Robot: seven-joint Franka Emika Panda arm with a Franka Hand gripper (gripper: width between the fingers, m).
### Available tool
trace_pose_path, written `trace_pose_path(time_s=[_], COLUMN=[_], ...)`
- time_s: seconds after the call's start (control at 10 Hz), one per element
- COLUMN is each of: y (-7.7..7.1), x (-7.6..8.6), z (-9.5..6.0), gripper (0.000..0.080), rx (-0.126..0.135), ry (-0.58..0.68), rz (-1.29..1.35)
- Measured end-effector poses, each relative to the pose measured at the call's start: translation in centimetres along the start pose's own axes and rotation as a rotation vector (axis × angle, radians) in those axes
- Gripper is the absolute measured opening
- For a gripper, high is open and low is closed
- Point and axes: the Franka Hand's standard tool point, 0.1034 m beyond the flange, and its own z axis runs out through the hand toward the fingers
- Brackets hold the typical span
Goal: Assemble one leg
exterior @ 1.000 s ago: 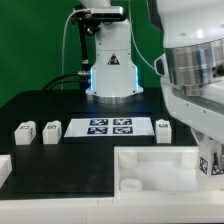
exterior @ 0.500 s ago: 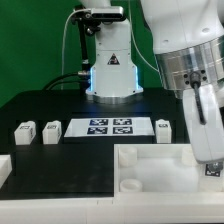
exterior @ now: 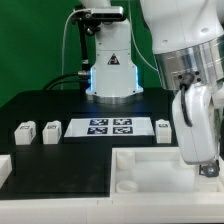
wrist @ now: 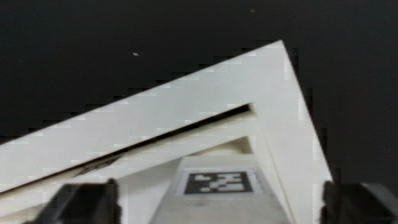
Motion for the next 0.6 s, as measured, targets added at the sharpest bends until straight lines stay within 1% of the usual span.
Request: trace_pose_path(time_s=[0.1,0.4,0.6], y=[0.3,1.3,1.4], x=[0.1,-0.1,-0.2], z=[-0.1,-2.4,-2.3], gripper=[0.0622,0.0643,0.0649], rx=[-0.004,0.003,0.001], ry=[0.001,-0.009,-0.008], rz=[-0.028,-0.047,-0.05])
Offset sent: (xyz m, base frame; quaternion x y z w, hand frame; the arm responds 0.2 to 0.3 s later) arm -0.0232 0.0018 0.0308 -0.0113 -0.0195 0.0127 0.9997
